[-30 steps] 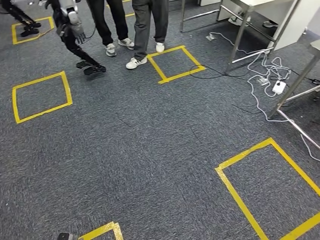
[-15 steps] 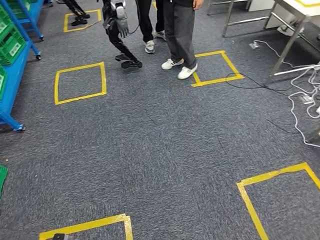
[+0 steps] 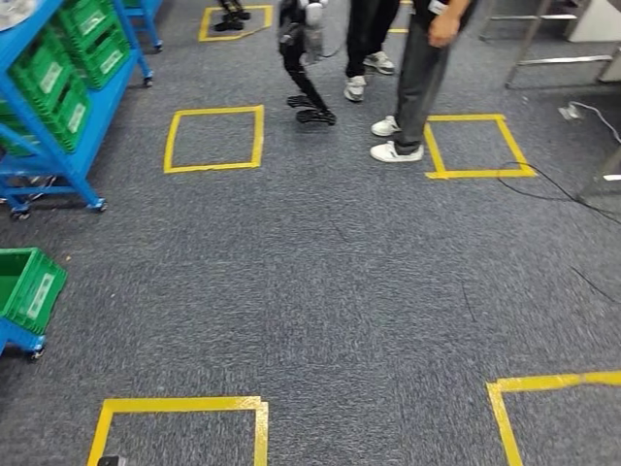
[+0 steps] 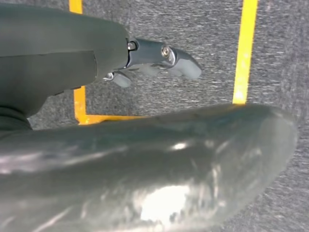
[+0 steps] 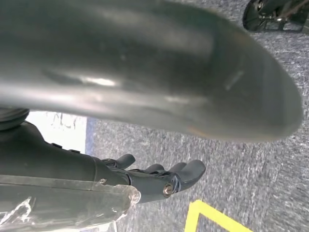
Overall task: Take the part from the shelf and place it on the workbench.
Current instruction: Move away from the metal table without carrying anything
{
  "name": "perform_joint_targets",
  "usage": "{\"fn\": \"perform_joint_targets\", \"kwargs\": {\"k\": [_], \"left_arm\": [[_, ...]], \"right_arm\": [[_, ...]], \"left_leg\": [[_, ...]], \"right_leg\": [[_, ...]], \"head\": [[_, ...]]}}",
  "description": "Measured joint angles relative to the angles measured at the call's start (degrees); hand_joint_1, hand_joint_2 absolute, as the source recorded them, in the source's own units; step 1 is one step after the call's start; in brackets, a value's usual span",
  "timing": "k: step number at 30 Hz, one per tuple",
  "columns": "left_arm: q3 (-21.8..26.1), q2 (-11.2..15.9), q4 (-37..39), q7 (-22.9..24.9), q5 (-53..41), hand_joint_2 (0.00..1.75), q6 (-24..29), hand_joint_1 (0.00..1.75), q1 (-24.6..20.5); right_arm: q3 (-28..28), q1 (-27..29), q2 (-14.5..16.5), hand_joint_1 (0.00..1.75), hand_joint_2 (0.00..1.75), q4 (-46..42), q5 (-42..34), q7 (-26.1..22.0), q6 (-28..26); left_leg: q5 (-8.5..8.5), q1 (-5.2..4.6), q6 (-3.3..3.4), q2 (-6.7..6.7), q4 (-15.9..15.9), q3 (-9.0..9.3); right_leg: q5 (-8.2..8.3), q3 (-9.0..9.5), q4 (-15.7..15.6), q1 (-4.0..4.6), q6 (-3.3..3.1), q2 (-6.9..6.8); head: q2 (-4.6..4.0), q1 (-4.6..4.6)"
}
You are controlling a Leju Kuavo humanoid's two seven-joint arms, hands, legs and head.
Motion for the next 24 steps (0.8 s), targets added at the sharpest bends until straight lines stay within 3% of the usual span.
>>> {"fn": "perform_joint_targets", "kwargs": {"k": [1, 3, 5, 7, 8, 9, 11, 12, 13, 15, 17, 19, 21, 23, 24], "left_arm": [[0.0, 0.1, 0.0, 0.0, -0.1, 0.00, -0.2, 0.00, 0.1], [0.0, 0.2, 0.0, -0.1, -0.1, 0.00, -0.5, 0.00, 0.3], [0.1, 0.3, 0.0, -0.2, -0.1, 0.00, -0.7, 0.00, 0.2], [0.1, 0.5, 0.0, -0.2, -0.1, 0.00, -0.8, 0.00, 0.1], [0.1, 0.5, 0.0, -0.2, -0.1, 0.00, -0.9, 0.00, 0.1], [0.1, 0.6, 0.0, -0.2, -0.1, 0.00, -0.9, 0.00, 0.2], [0.1, 0.6, 0.0, -0.2, -0.1, 0.00, -0.9, 0.00, 0.3], [0.1, 0.6, 0.0, -0.2, -0.2, 0.00, -0.9, 0.00, 0.2], [0.1, 0.6, 0.0, -0.2, -0.2, 0.00, -0.9, 0.00, 0.2], [0.1, 0.8, 0.0, -0.1, -0.4, 0.00, -0.8, 0.00, 0.2], [0.1, 0.9, 0.0, 0.3, -0.5, 0.00, -0.8, 0.00, 0.5], [0.1, 0.8, 0.0, 0.8, -0.5, 0.00, -0.8, 0.00, 0.6], [0.2, 0.7, 0.0, 1.4, -0.2, 0.00, -0.8, 0.00, 0.3], [0.4, 0.6, 0.1, 2.1, 0.1, 0.00, -0.8, 0.00, 0.1], [0.6, 0.6, 0.1, 2.3, 0.2, 0.00, -0.8, 0.00, 0.2]], "right_arm": [[0.1, -0.1, 0.0, 0.00, 0.00, 0.0, 0.0, -0.1, -0.2], [0.5, -0.3, 0.0, 0.00, 0.00, 0.0, 0.2, -0.6, -0.5], [0.9, -0.2, 0.1, 0.00, 0.00, 0.1, 0.5, -1.0, -0.6], [1.1, 0.1, 0.1, 0.00, 0.00, 0.1, 0.6, -1.2, -0.6], [1.2, 0.3, 0.1, 0.00, 0.00, 0.1, 0.6, -1.2, -0.7], [1.3, 0.4, 0.1, 0.00, 0.00, 0.2, 0.7, -1.3, -0.7], [1.4, 0.4, 0.1, 0.00, 0.00, 0.2, 0.7, -1.4, -0.7], [1.5, 0.4, 0.1, 0.00, 0.00, 0.2, 0.7, -1.5, -0.7], [1.7, 0.4, 0.1, 0.00, 0.00, 0.2, 0.8, -1.6, -0.8], [2.5, 0.4, 0.1, 0.00, 0.00, 0.3, 0.9, -1.8, -0.9], [3.9, 0.4, 0.1, 0.00, 0.00, 0.3, 0.9, -1.6, -1.0], [5.9, 0.6, 0.1, 0.00, 0.00, 0.3, 0.9, -0.9, -1.0], [8.4, 1.1, 0.0, 0.00, 0.00, 0.3, 1.0, 0.4, -0.9], [10.6, 1.6, -0.2, 0.00, 0.00, 0.3, 1.0, 1.7, -0.5], [11.4, 1.7, -0.2, 0.00, 0.00, 0.3, 1.0, 2.3, -0.3]], "left_leg": [[0.09, -0.02, 0.43, -0.69, 0.0, -0.10], [0.28, 0.10, 1.13, -1.67, -0.1, -0.10], [0.48, 0.28, 1.69, -2.75, -0.3, -0.08], [0.52, 0.25, 1.89, -4.18, -0.2, -0.13], [0.52, 0.24, 1.89, -4.98, -0.2, -0.13], [0.54, 0.26, 1.87, -5.80, -0.2, -0.10], [0.56, 0.39, 1.68, -7.41, -0.1, 0.02], [0.56, 0.41, 1.44, -8.14, -0.1, 0.02], [0.58, 0.44, 1.14, -8.86, 0.0, -0.09], [0.83, 0.56, 0.32, -10.09, 0.0, -0.51], [1.10, 0.83, -0.42, -10.71, -0.2, -0.86], [-0.27, 0.72, -0.83, -8.33, 1.6, -1.84], [-3.90, 0.53, -1.05, -5.15, 7.8, -4.84], [-6.75, 0.54, -1.20, -4.33, 14.9, -8.18], [-6.76, 0.54, -1.20, -4.24, 16.3, -8.74]], "right_leg": [[-0.03, 0.21, -0.1, -0.08, 0.29, -0.46], [-0.98, -0.04, 0.9, -0.36, 0.93, 0.91], [-4.08, -2.51, 6.4, -0.56, 1.34, 4.03], [-7.35, -6.37, 14.2, -0.58, 1.43, 5.55], [-7.69, -7.63, 16.4, -0.59, 1.44, 5.74], [-6.87, -7.90, 16.5, -0.62, 1.40, 5.83], [-2.67, -5.42, 10.4, -0.82, 1.32, 6.67], [-0.91, -3.61, 6.3, -1.01, 1.31, 7.99], [0.21, -2.11, 3.1, -1.20, 1.28, 9.19], [0.50, -0.94, 0.6, -1.25, 0.99, 10.42], [0.73, -0.87, 0.4, -1.09, 0.24, 9.28], [1.02, -0.79, 0.0, -1.05, -0.55, 7.97], [1.05, -0.80, -0.1, -0.86, -1.06, 6.32], [0.96, -0.87, -0.1, -0.64, -1.26, 4.49], [0.93, -0.88, -0.1, -0.58, -1.28, 3.67]], "head": [[0.00, 0.10], [0.00, 0.20], [0.00, 0.38], [0.00, 0.49], [0.00, 0.50], [0.00, 0.54], [0.00, 0.60], [0.00, 0.65], [0.00, 0.64], [0.00, 0.66], [0.00, 0.65], [0.00, 0.41], [0.00, 0.14], [0.00, 0.07], [0.00, 0.07]]}}
